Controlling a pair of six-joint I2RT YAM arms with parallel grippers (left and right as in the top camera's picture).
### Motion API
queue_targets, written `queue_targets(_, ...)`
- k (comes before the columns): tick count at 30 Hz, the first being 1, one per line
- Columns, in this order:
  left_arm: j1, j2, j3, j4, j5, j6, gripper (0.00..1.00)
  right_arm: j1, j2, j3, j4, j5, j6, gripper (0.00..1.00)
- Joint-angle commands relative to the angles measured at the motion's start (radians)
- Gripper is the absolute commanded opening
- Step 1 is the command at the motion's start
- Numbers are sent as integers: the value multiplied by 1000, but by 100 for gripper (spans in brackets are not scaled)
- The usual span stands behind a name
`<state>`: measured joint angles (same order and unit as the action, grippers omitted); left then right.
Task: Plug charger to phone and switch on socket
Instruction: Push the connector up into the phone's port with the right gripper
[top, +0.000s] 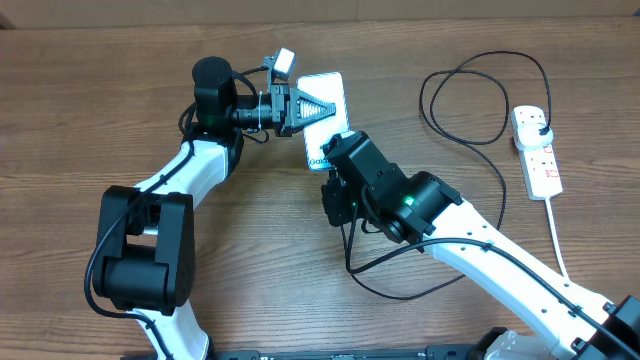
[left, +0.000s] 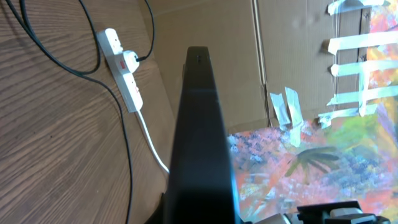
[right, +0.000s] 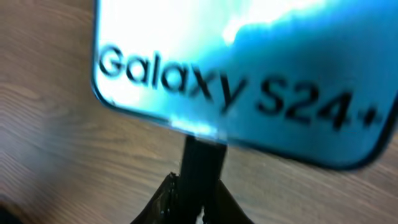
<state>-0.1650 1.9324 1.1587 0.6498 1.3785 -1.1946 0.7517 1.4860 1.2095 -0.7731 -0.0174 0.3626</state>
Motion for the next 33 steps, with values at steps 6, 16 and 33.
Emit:
queue_targets(6, -5, -6, 16, 5, 98, 74, 4, -6, -1, 11, 47, 44, 0, 4)
queue_targets(16, -14, -6, 16, 5, 132, 72, 4, -6, -1, 78, 104, 81, -4, 4)
queue_targets(33, -97, -6, 17, 44, -43, -157, 4, -7, -132, 262, -172, 87, -52, 86)
